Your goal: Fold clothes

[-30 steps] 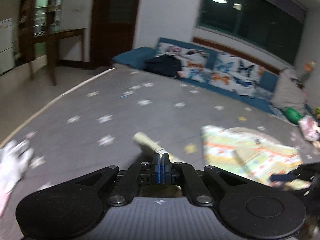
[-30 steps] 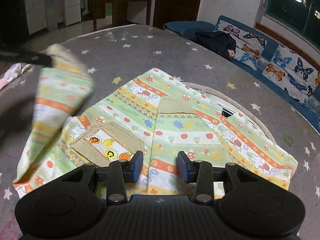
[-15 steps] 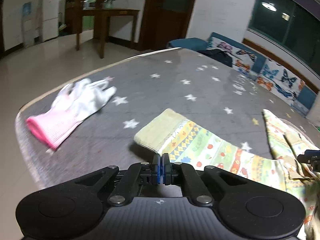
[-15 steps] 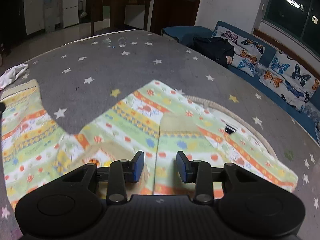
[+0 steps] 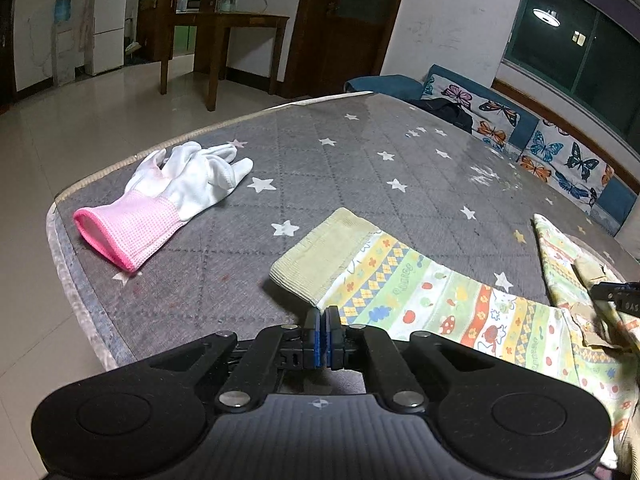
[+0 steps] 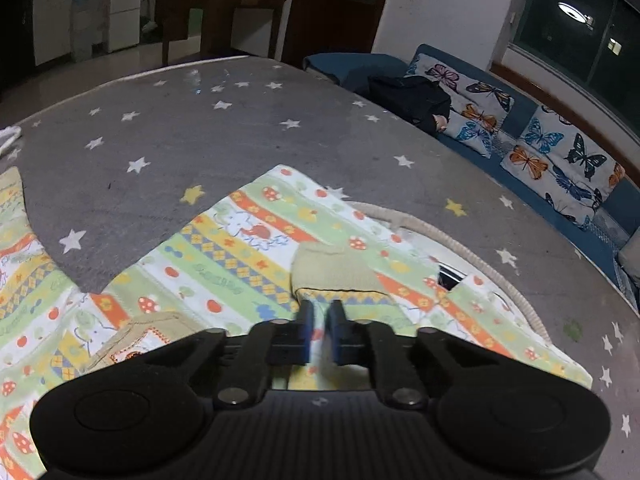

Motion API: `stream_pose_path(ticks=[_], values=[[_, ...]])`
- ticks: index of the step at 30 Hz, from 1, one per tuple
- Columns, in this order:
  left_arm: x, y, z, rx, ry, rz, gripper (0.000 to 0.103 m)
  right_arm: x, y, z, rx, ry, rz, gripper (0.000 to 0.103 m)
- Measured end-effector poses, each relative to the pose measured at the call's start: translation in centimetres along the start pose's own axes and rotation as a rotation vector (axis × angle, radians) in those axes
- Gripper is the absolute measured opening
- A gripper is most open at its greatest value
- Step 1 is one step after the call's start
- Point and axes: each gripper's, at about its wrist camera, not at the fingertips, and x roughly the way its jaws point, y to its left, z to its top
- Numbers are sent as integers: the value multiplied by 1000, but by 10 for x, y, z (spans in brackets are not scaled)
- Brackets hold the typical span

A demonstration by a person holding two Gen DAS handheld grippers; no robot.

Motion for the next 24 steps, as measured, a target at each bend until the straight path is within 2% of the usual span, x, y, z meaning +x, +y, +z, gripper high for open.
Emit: stream_pose_path(ticks=[5,11,14,24], values=[[-4,2,-1,-7,6,8,7,-11,-2,2,13,-26,-1,3],[-18,9,0,3,-16,28,17,-29,-8,3,38,-76,-21,2],[-27,10,2,10,-39,27,27,-50,-18,1,59,-116,-39,2],[-40,-43,2,108,-62,-97,55,-151,-76,-31,157,-247,-161,1]])
